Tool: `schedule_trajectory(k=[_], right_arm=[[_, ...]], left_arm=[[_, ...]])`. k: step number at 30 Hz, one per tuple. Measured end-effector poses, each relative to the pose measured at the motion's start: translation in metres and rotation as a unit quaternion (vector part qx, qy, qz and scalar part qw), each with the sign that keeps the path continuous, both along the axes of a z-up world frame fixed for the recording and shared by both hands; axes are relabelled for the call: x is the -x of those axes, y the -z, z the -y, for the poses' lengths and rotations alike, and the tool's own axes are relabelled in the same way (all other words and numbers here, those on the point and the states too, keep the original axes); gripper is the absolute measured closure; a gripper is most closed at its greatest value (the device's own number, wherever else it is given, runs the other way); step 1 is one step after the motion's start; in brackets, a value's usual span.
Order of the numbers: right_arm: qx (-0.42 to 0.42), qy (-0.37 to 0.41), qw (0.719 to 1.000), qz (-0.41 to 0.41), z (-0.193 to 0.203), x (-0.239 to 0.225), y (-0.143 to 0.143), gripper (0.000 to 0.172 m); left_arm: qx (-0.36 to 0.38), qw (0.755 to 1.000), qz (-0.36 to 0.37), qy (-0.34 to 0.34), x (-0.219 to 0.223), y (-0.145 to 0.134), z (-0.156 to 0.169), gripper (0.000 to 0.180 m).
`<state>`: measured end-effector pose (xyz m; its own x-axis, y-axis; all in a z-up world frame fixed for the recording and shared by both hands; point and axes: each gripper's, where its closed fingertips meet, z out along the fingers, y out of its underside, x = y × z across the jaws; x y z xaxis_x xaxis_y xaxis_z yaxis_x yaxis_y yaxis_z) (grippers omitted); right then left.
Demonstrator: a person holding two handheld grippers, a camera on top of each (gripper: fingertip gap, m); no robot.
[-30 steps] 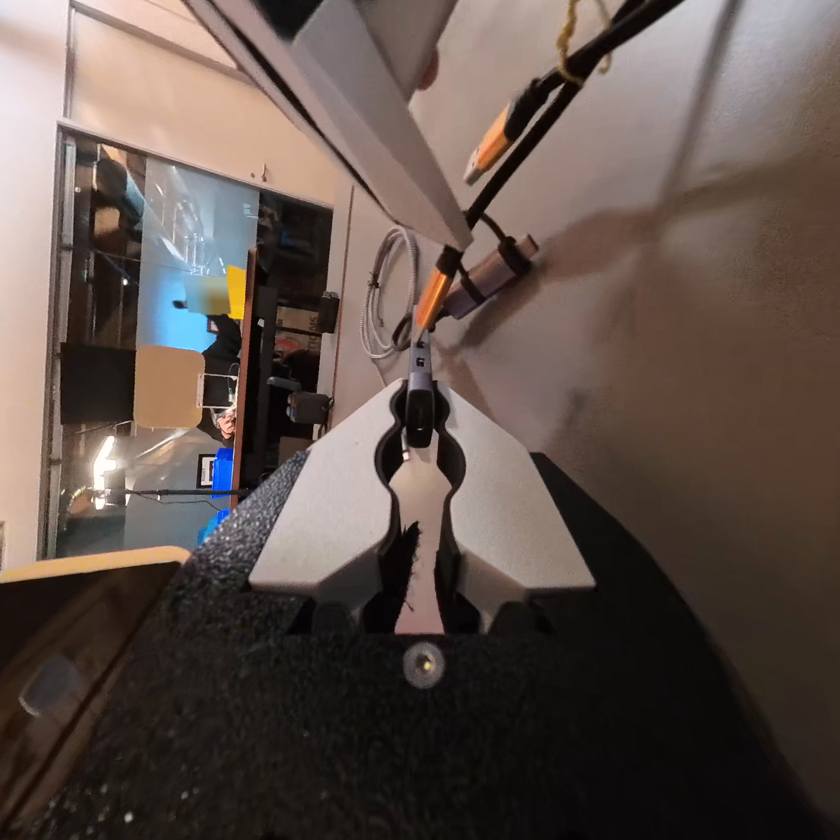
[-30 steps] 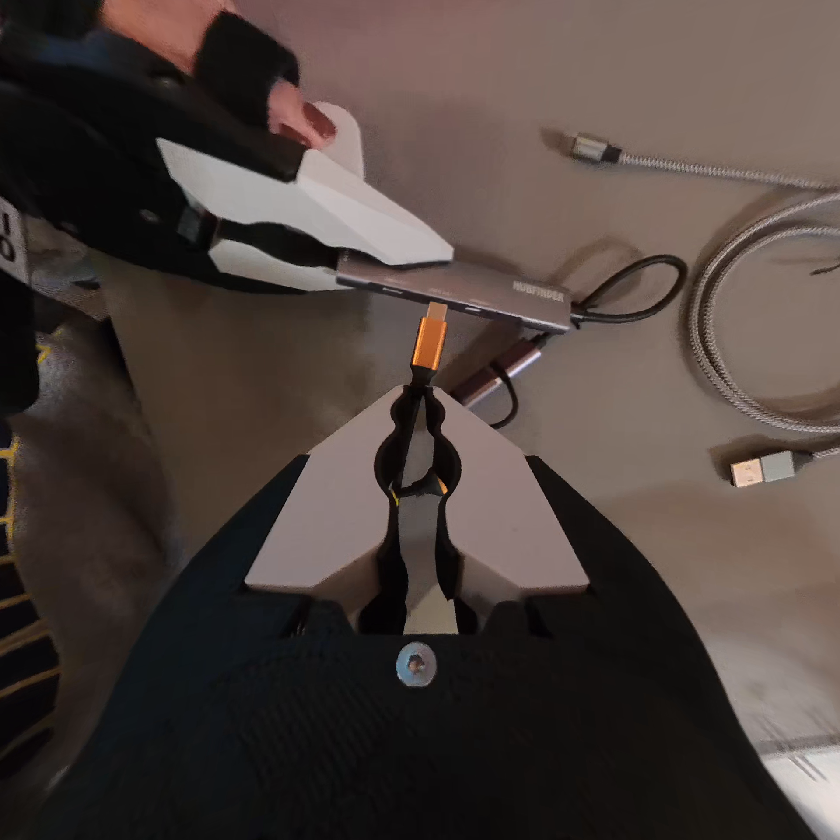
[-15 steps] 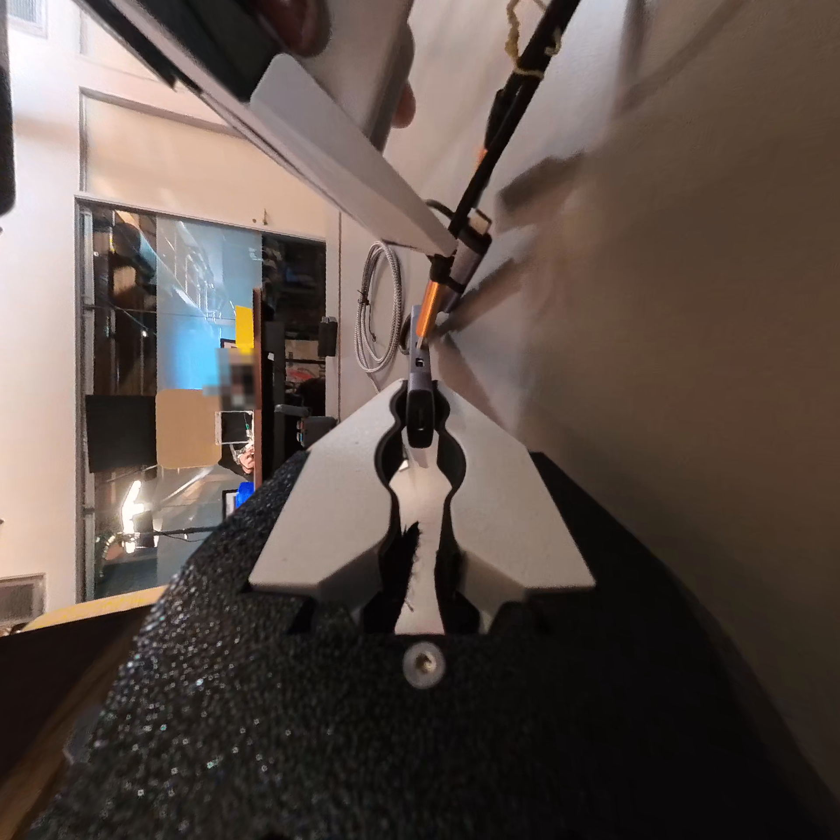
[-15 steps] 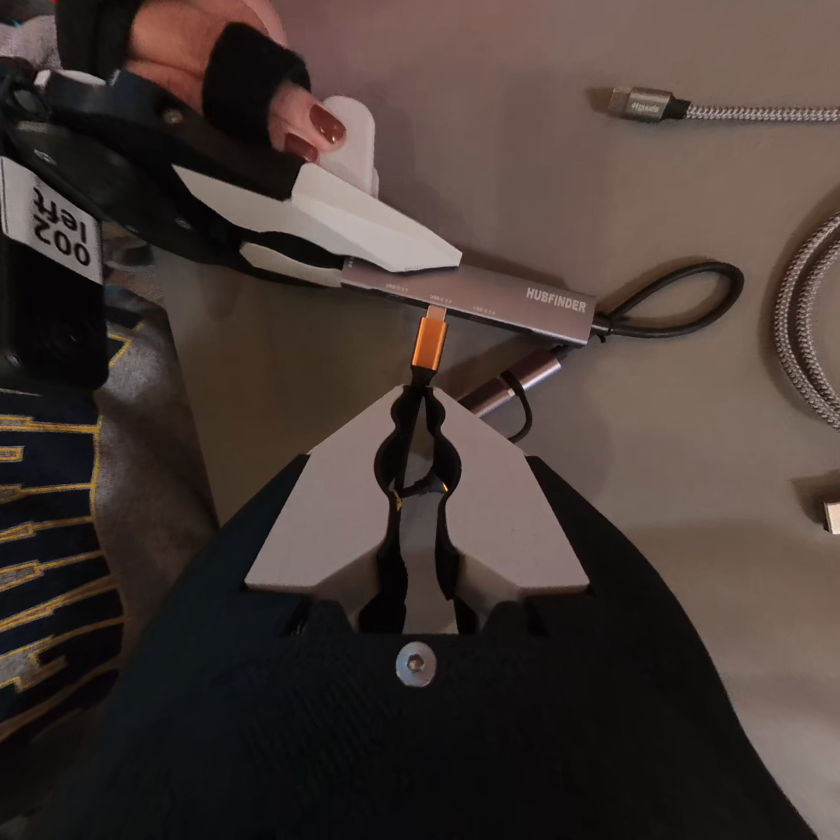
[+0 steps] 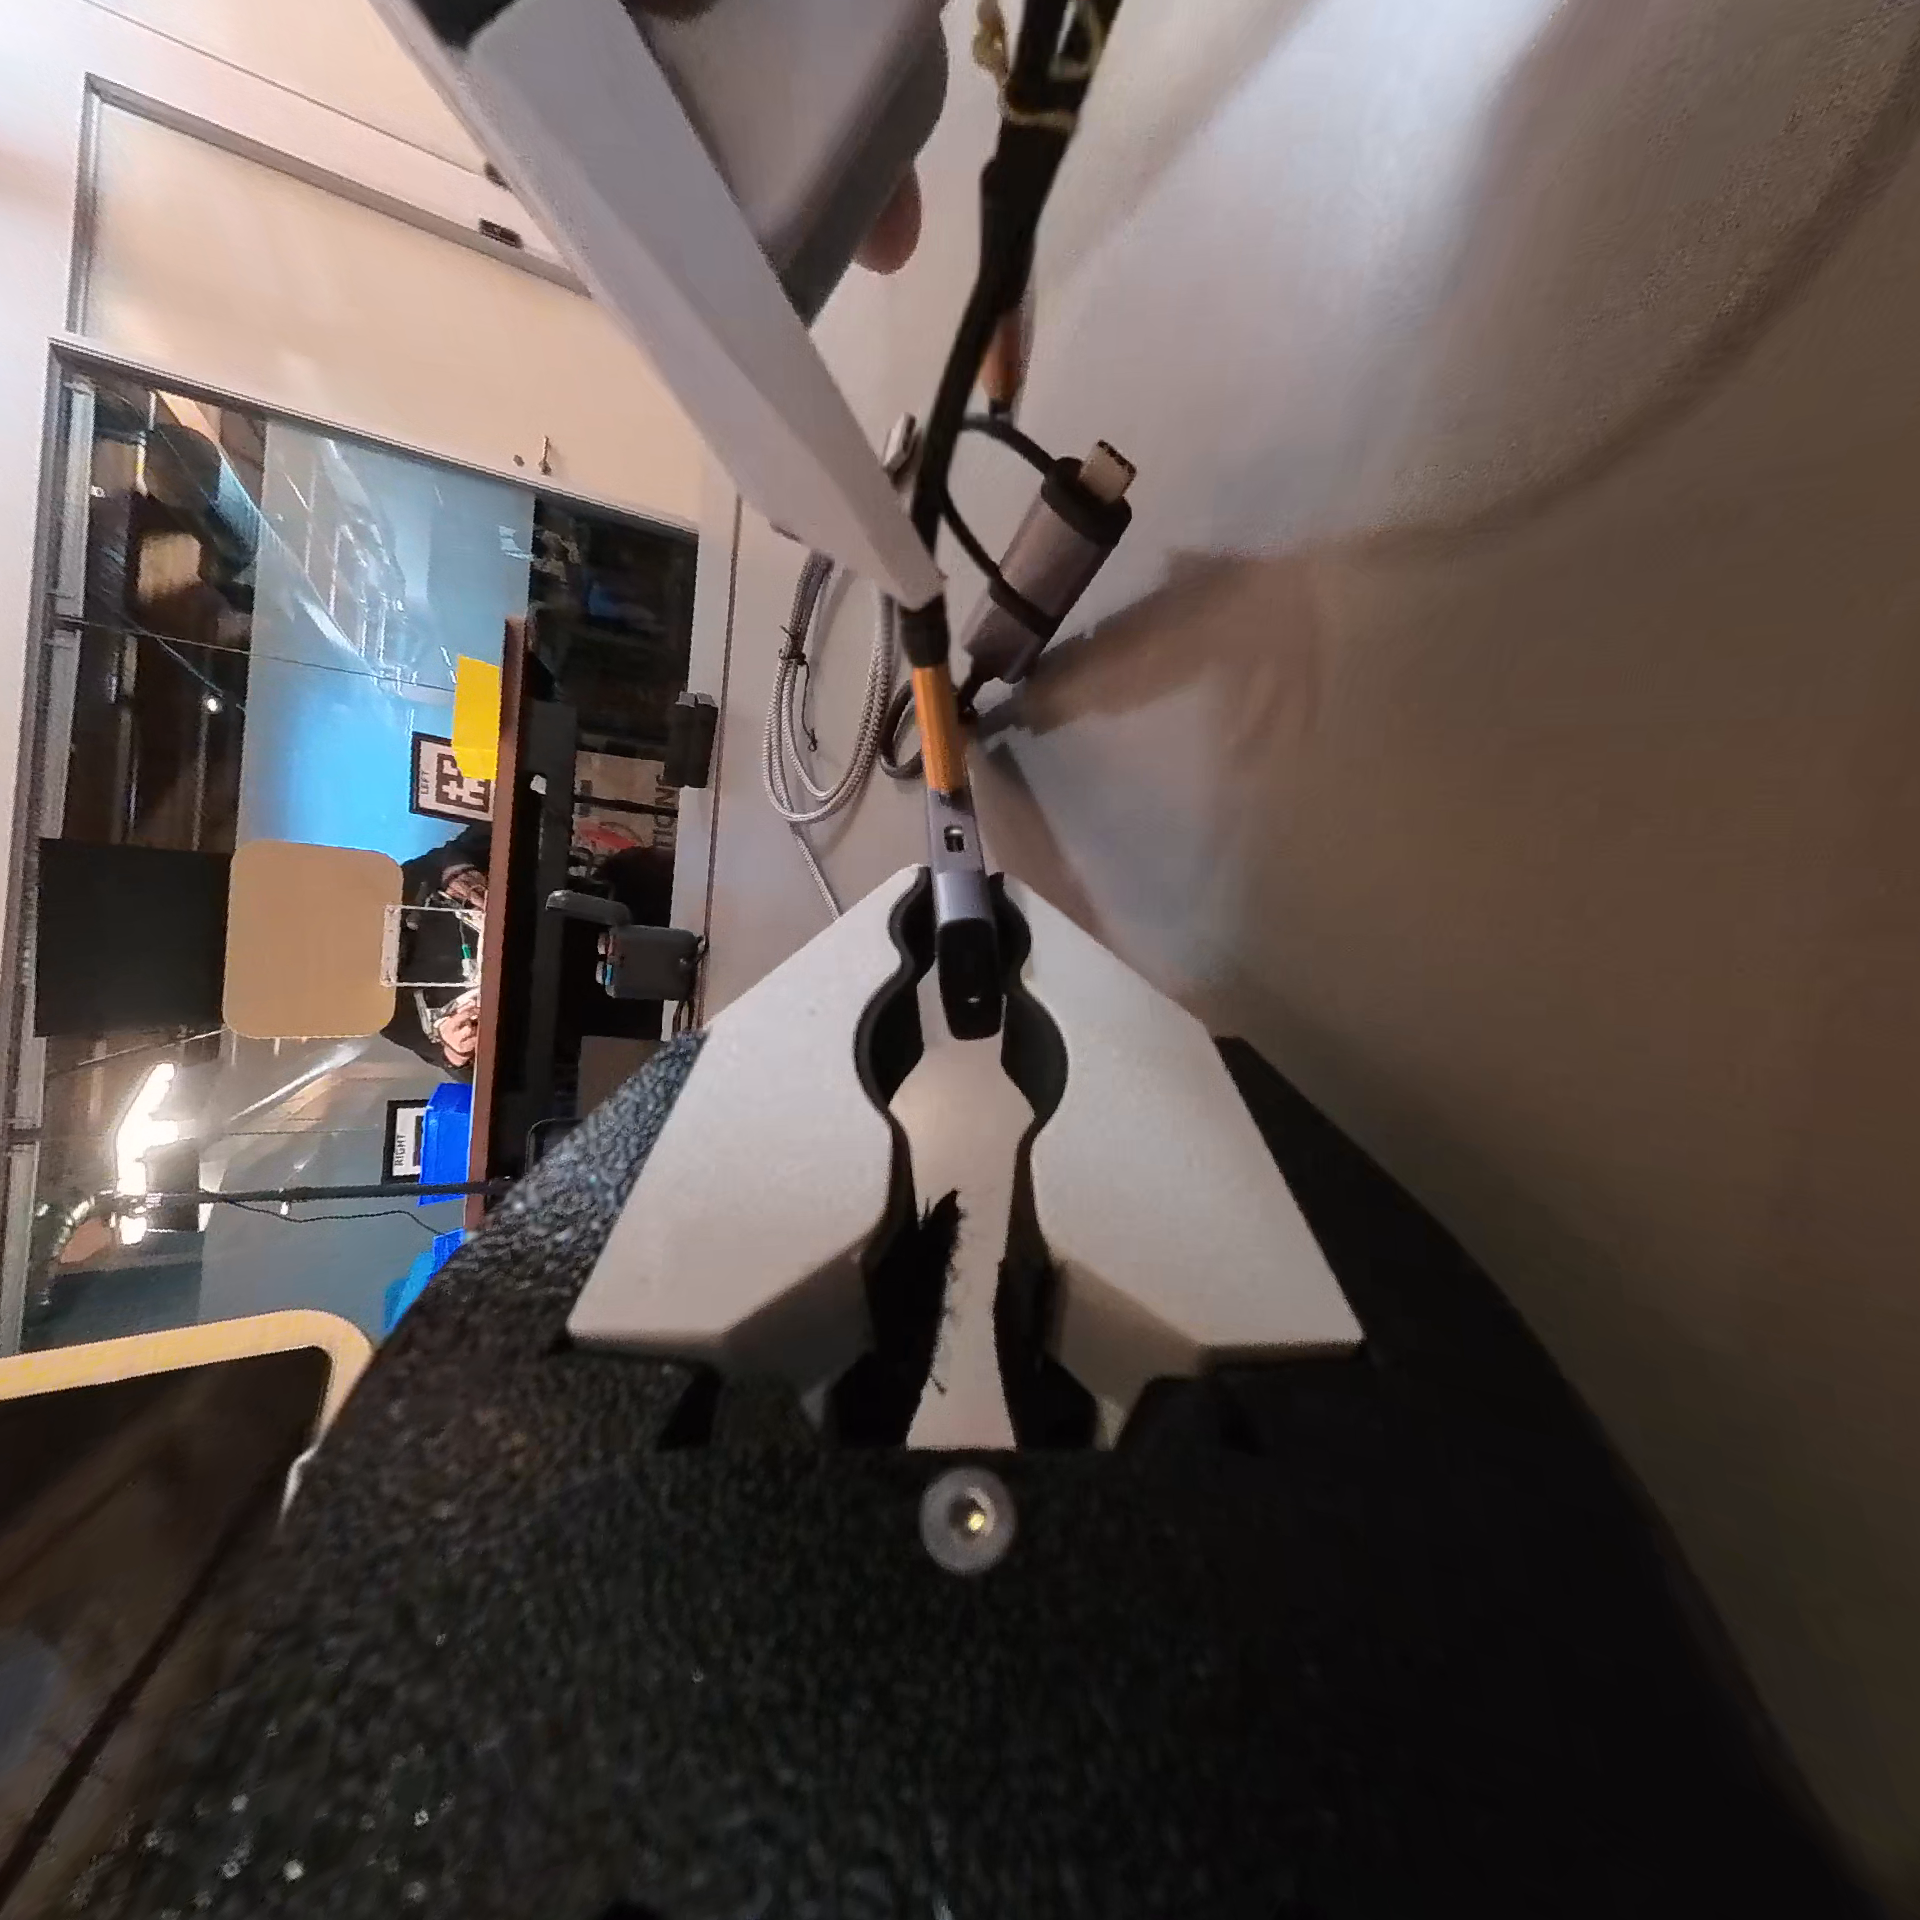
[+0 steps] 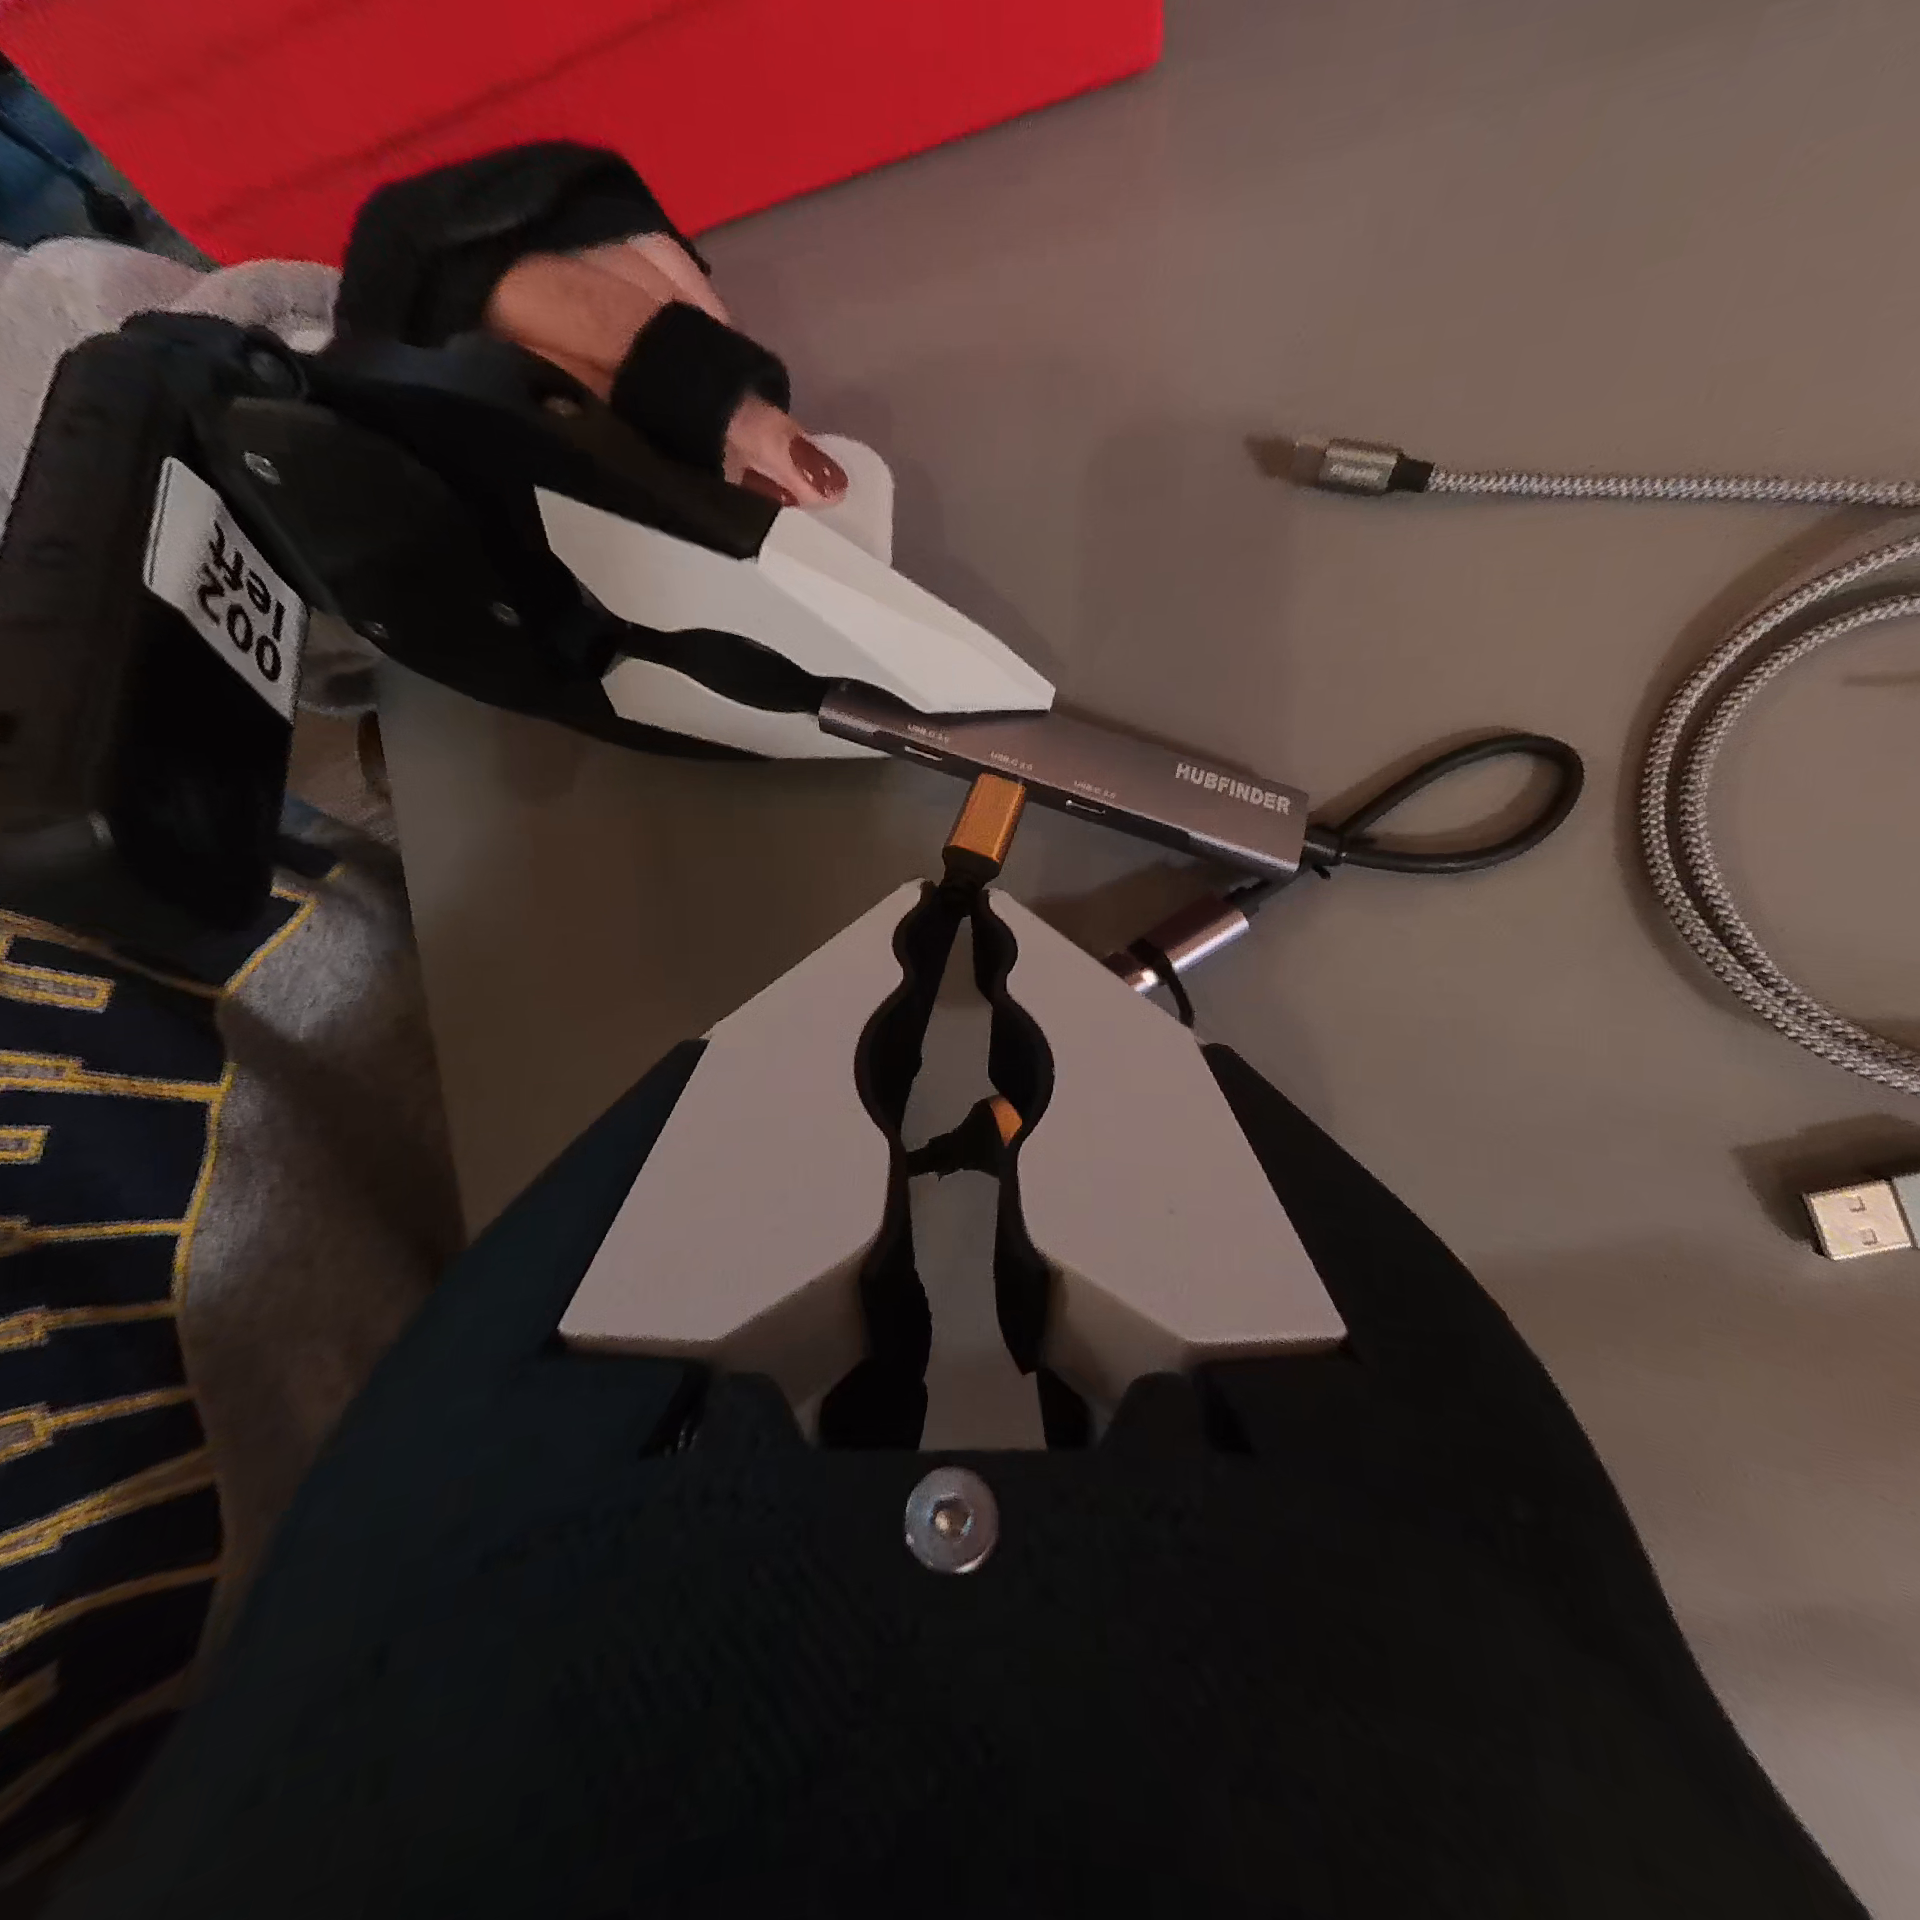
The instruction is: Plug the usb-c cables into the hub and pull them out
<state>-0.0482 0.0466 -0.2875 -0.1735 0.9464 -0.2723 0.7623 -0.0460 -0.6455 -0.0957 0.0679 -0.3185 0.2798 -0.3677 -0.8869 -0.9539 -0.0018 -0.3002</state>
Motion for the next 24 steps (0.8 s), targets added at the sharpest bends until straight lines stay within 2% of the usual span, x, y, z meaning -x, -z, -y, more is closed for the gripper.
schedule_trajectory(k=[7, 13, 16, 18, 21, 22, 24], right_arm=[[-0.041, 0.011, 0.999, -0.009, -0.001, 0.003, -0.001, 0.169], [-0.028, 0.039, 0.998, -0.041, -0.004, 0.01, -0.006, 0.169], [-0.054, 0.028, 0.998, -0.024, 0.0, 0.009, 0.002, 0.169], [-0.065, 0.037, 0.997, -0.03, -0.001, 0.009, 0.002, 0.168], [-0.086, 0.06, 0.993, -0.061, -0.009, 0.002, -0.017, 0.163], [-0.096, 0.071, 0.988, -0.093, -0.016, -0.001, -0.034, 0.156], [-0.112, 0.096, 0.978, -0.15, -0.034, -0.009, -0.072, 0.153]], left_arm=[[0.015, 0.999, 0.04, -0.01, 0.002, 0.001, -0.002, 0.173], [0.029, 0.997, 0.062, -0.023, 0.003, 0.003, -0.003, 0.172], [0.02, 0.998, 0.038, -0.035, 0.008, 0.005, -0.006, 0.173], [0.021, 0.998, 0.048, -0.039, 0.009, 0.004, -0.007, 0.173], [0.022, 0.997, 0.068, -0.03, 0.005, 0.0, -0.009, 0.173], [0.015, 0.998, 0.051, -0.031, 0.006, 0.001, -0.009, 0.173], [0.004, 0.999, 0.027, -0.022, 0.003, -0.001, -0.009, 0.173]])
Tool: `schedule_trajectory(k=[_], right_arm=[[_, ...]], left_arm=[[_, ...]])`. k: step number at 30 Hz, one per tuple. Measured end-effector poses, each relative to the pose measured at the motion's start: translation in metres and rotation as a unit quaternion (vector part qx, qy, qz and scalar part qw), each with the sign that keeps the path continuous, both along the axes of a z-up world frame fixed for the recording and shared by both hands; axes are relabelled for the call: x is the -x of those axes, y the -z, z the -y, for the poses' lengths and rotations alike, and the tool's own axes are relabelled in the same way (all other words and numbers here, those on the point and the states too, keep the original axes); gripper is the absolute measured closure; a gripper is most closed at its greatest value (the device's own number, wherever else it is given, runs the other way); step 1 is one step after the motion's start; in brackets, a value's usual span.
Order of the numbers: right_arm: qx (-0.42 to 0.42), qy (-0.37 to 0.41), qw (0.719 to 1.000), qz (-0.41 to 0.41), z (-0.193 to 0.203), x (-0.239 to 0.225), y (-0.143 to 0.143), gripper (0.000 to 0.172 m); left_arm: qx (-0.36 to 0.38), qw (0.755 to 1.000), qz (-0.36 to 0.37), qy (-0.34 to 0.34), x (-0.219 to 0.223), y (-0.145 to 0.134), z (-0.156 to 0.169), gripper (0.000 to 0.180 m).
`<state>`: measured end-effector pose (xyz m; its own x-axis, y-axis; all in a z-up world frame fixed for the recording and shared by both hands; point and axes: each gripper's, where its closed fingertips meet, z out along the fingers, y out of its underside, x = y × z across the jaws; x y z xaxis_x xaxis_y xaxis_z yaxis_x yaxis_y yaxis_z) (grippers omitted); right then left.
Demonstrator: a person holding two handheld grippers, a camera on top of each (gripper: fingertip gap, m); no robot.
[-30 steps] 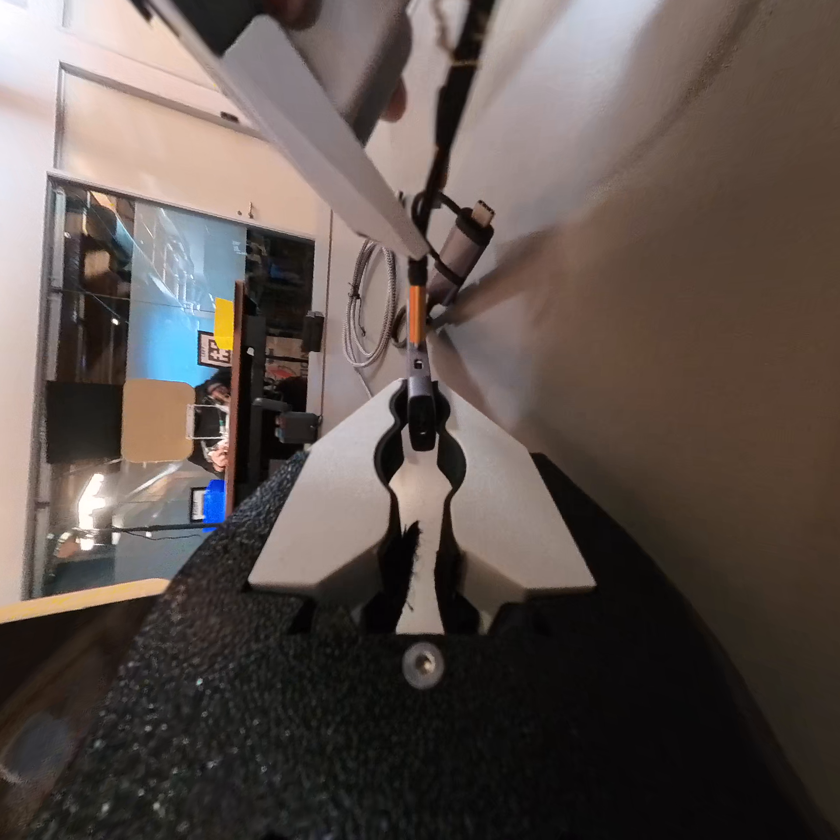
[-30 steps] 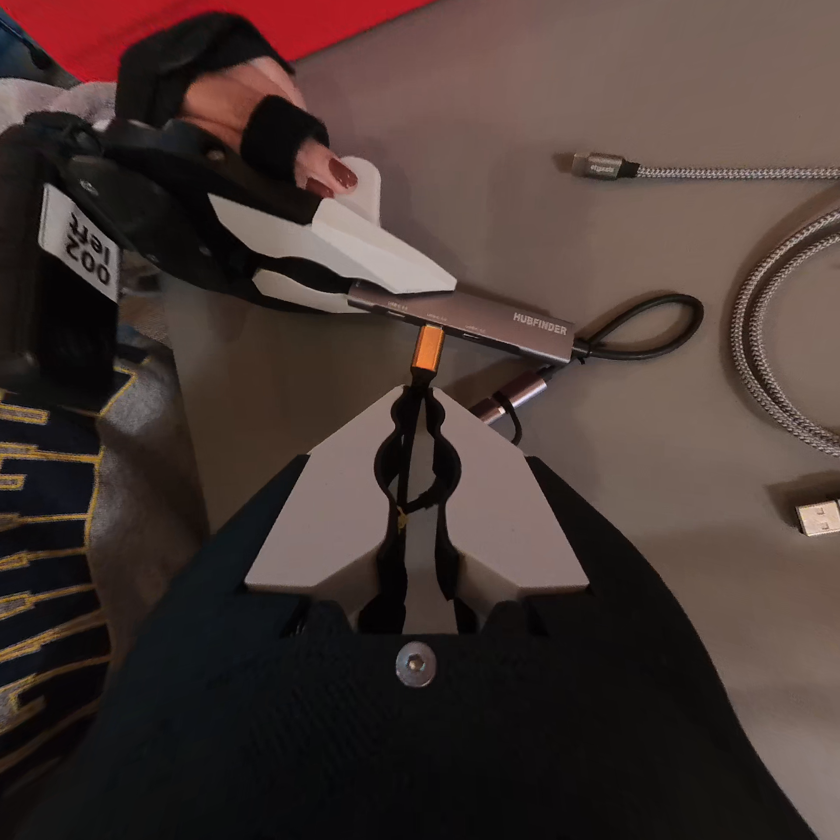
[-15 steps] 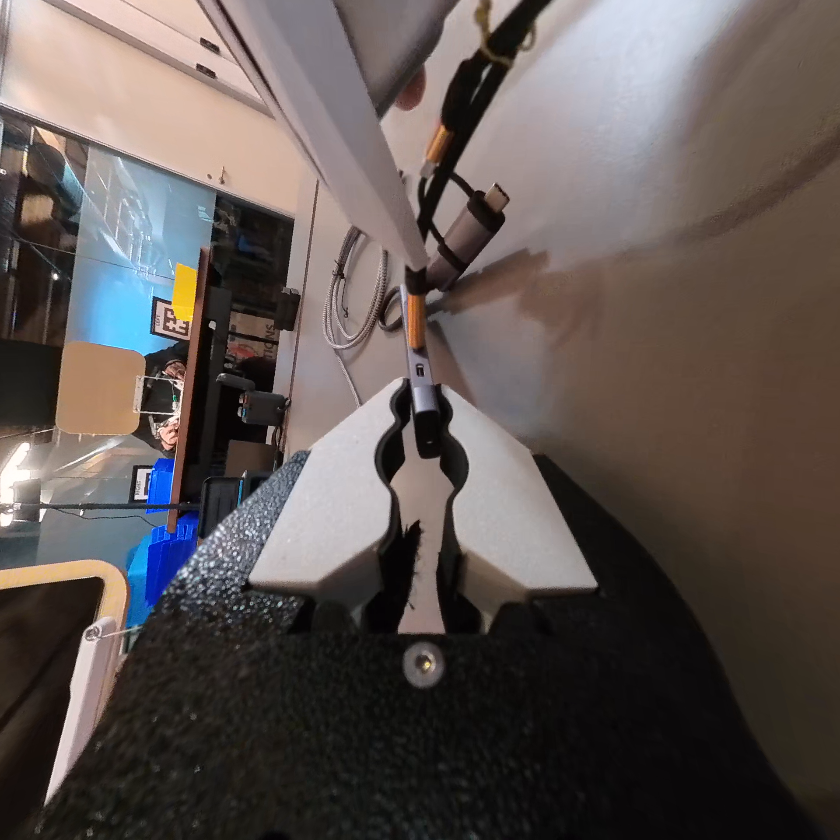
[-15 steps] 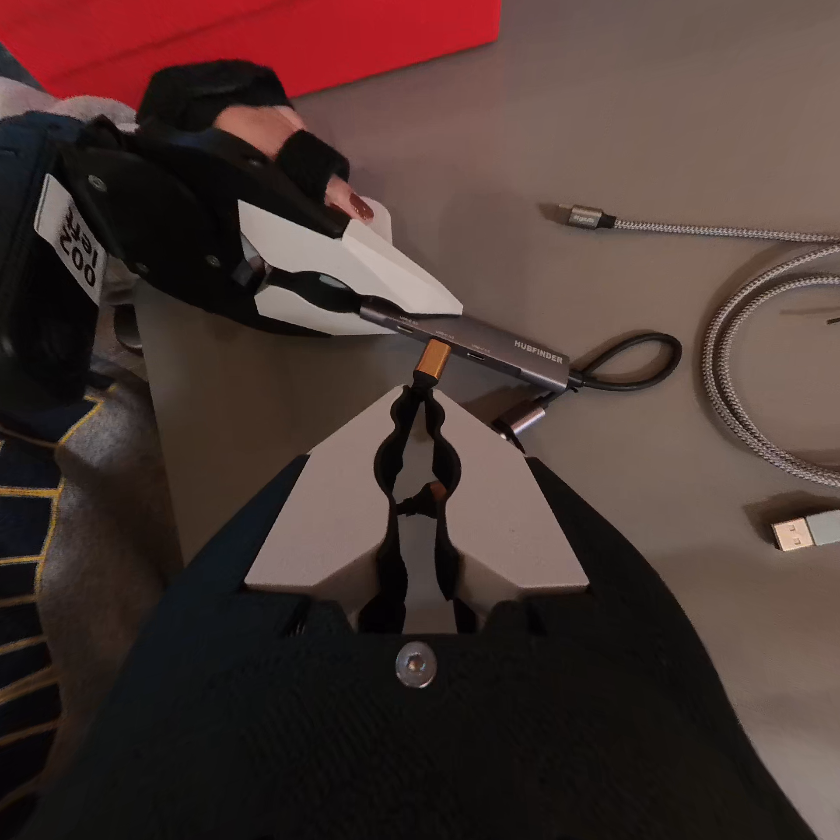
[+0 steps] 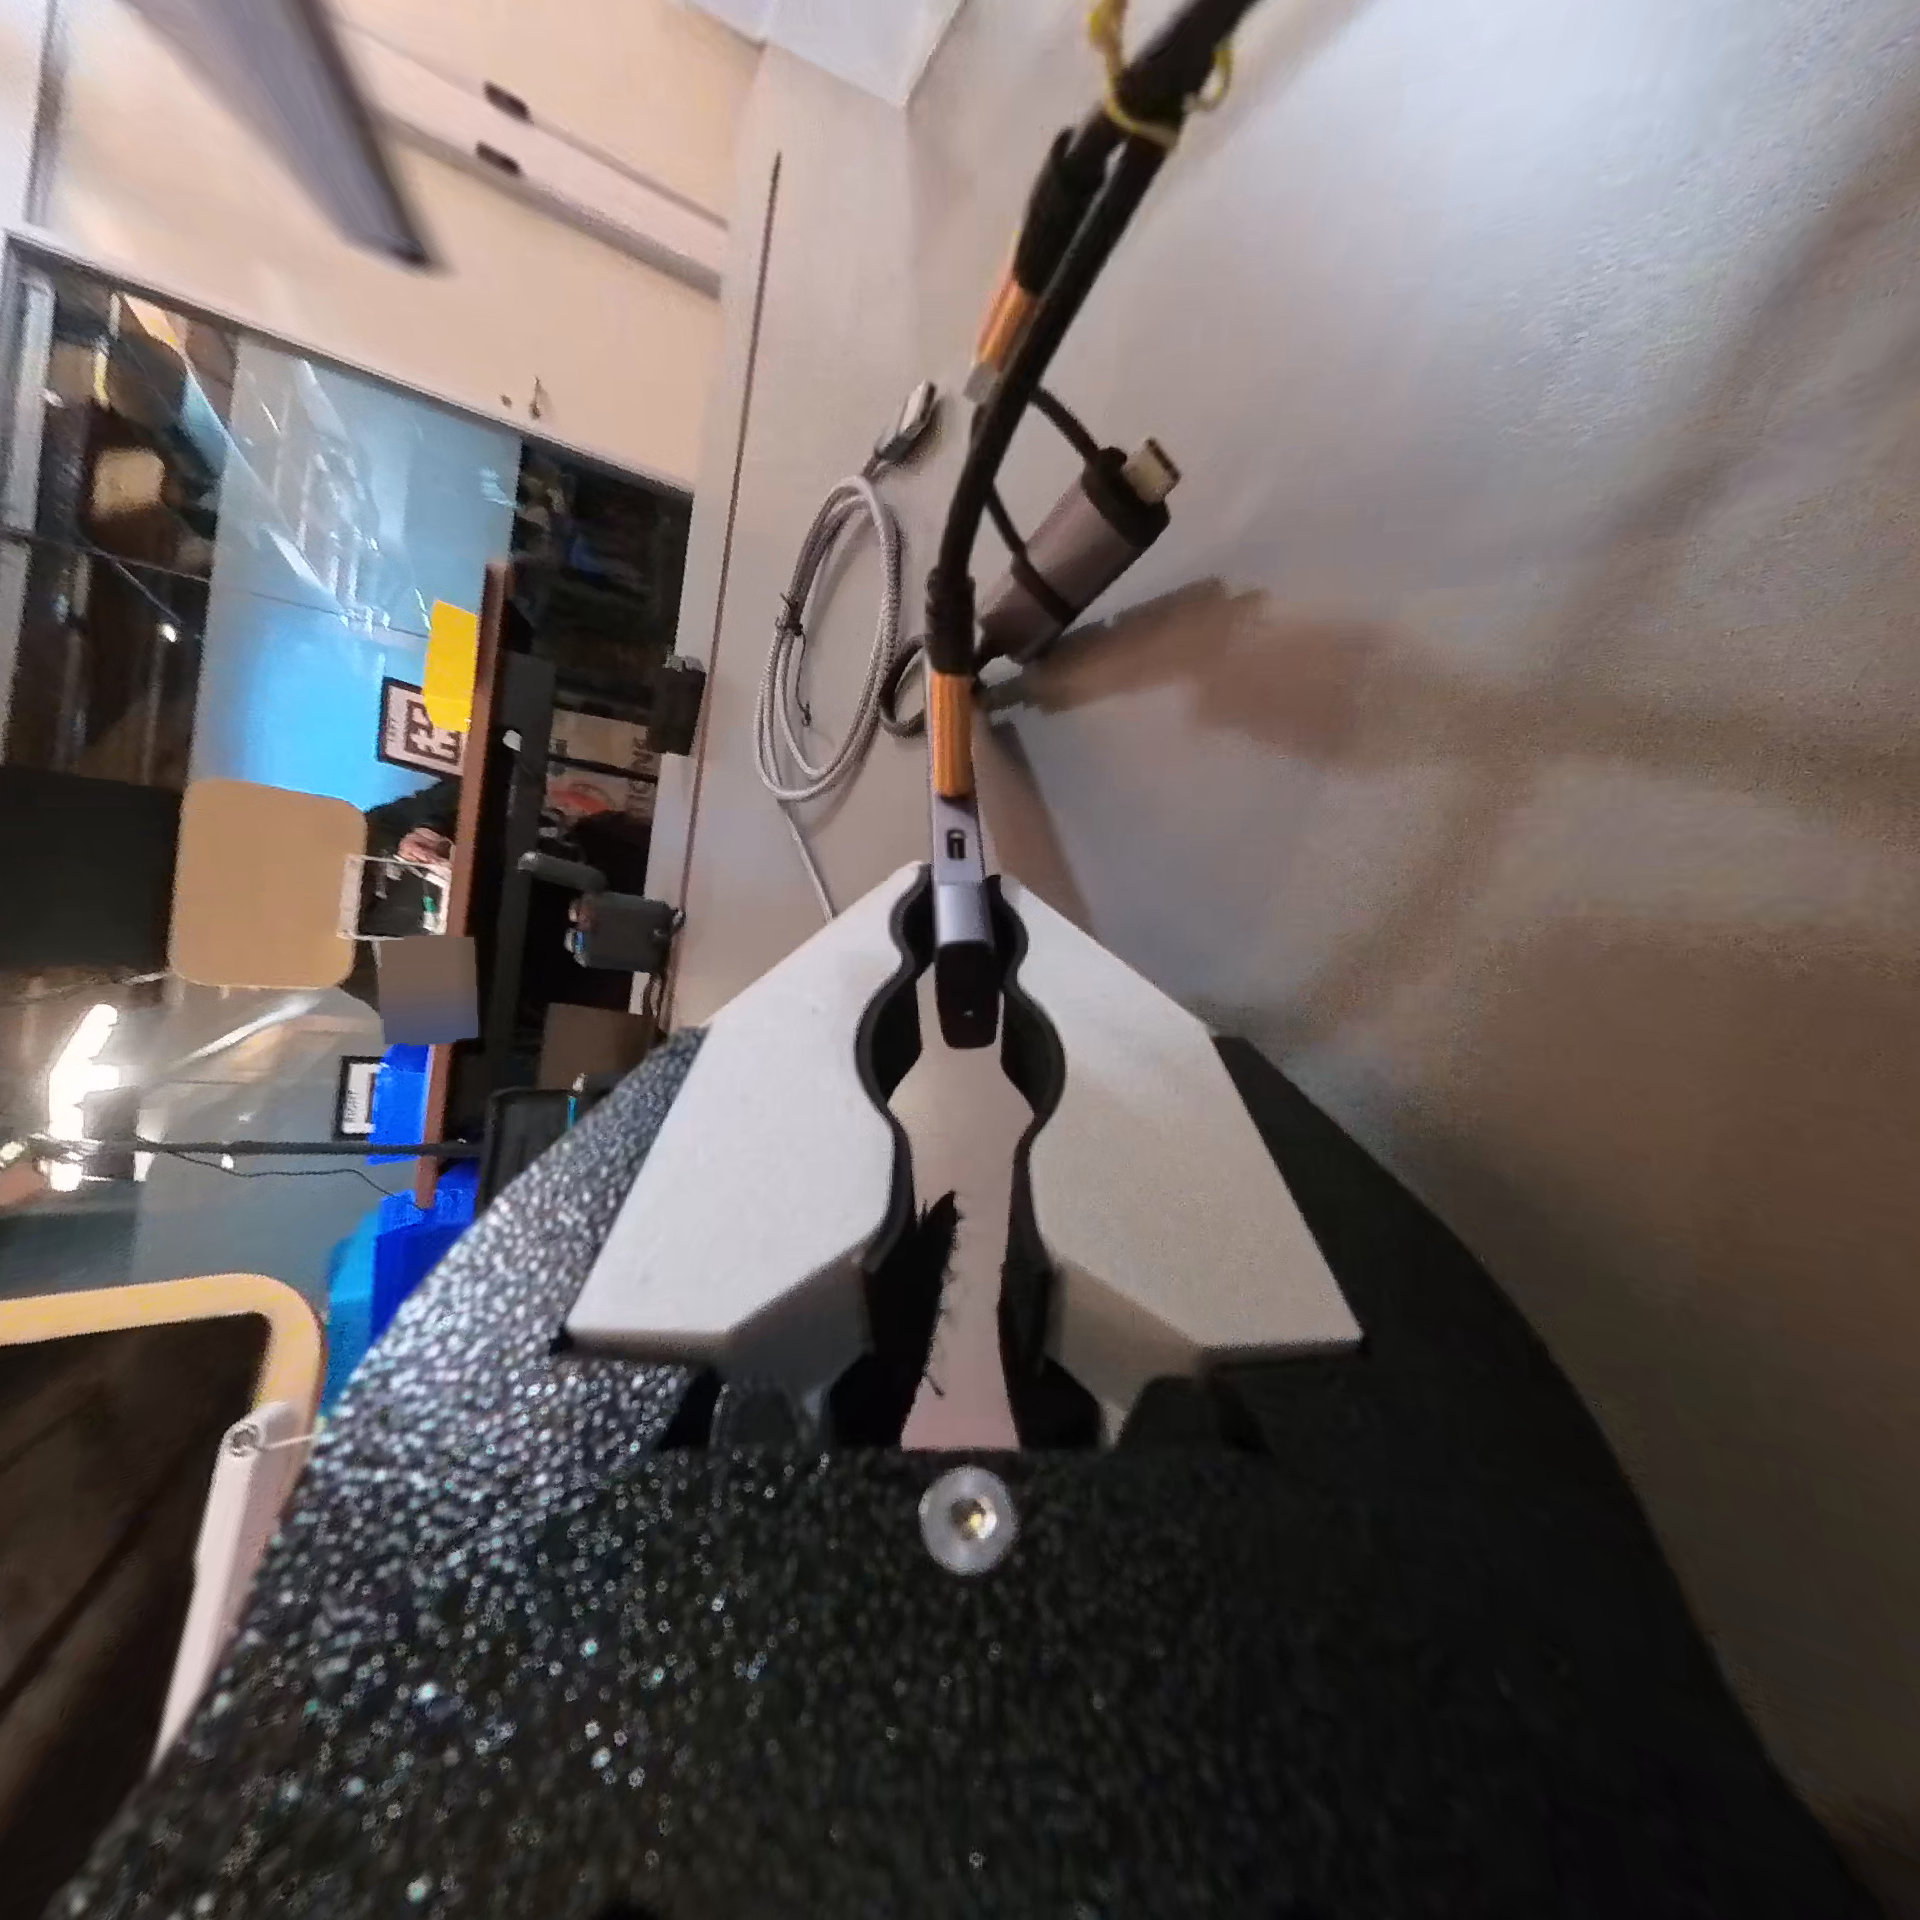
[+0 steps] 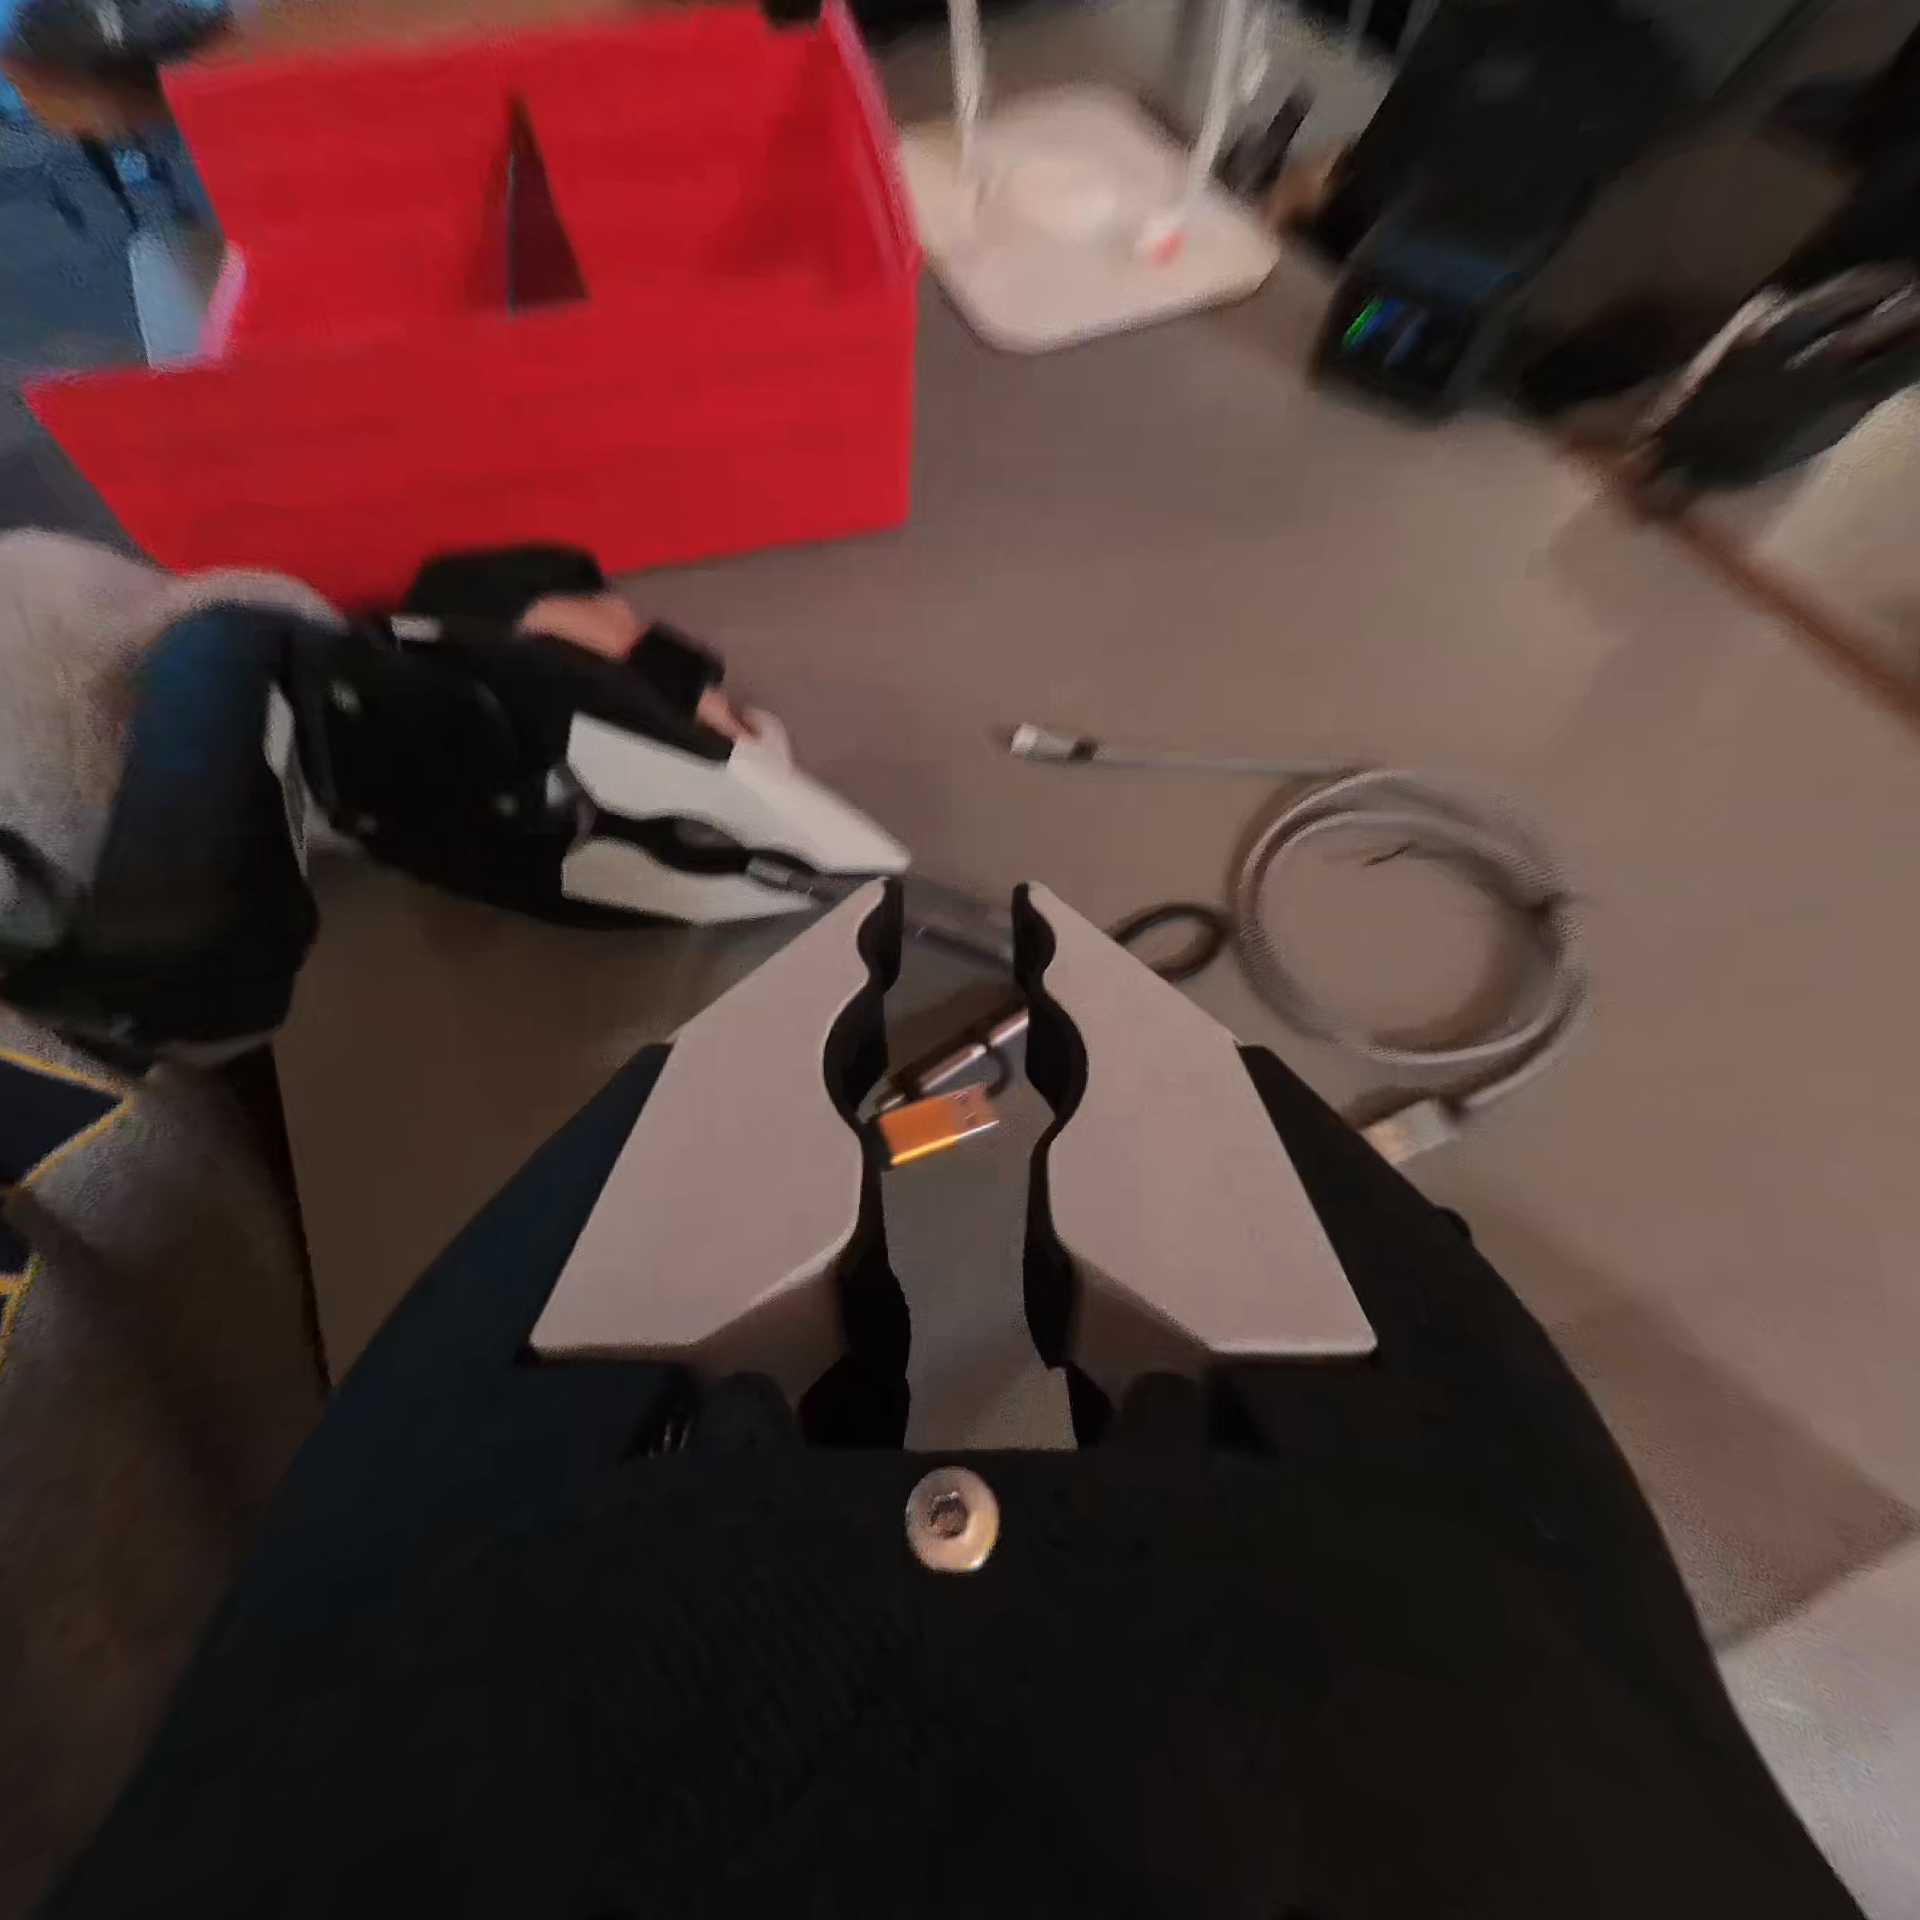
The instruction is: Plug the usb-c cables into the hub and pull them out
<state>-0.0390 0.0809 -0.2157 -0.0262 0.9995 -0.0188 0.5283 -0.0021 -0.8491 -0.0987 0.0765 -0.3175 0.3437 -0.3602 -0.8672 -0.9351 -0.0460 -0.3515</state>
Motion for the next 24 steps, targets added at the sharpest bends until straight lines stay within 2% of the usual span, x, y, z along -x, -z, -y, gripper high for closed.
schedule_trajectory(k=[2, 4, 7, 12, 14, 18, 20, 22, 24], right_arm=[[-0.034, -0.011, 0.999, -0.032, -0.013, -0.001, -0.027, 0.153], [-0.084, -0.054, 0.995, -0.015, -0.019, 0.009, -0.031, 0.152], [-0.135, -0.141, 0.98, 0.044, -0.018, 0.042, -0.004, 0.15], [-0.215, -0.253, 0.931, 0.153, -0.034, 0.092, 0.075, 0.148], [-0.215, -0.282, 0.917, 0.183, -0.041, 0.103, 0.094, 0.149], [-0.153, -0.323, 0.912, 0.202, -0.037, 0.12, 0.106, 0.149], [-0.141, -0.342, 0.9, 0.23, -0.035, 0.122, 0.115, 0.15], [-0.118, -0.35, 0.896, 0.246, -0.031, 0.123, 0.116, 0.163], [-0.106, -0.34, 0.895, 0.27, -0.032, 0.121, 0.116, 0.166]], left_arm=[[-0.005, 1.0, -0.015, 0.011, -0.003, -0.001, 0.001, 0.173], [-0.006, 0.999, -0.024, 0.022, -0.002, -0.003, 0.004, 0.174], [-0.022, 0.998, -0.061, 0.008, 0.012, -0.007, 0.011, 0.174], [-0.034, 0.994, -0.107, -0.01, 0.031, -0.005, 0.023, 0.174], [-0.036, 0.992, -0.12, -0.008, 0.035, -0.004, 0.026, 0.174], [-0.038, 0.991, -0.131, 0.001, 0.036, -0.004, 0.026, 0.174], [-0.038, 0.99, -0.138, 0.004, 0.035, -0.005, 0.026, 0.174], [-0.039, 0.99, -0.137, 0.005, 0.035, -0.005, 0.026, 0.173], [-0.037, 0.991, -0.131, -0.002, 0.038, -0.006, 0.024, 0.174]])
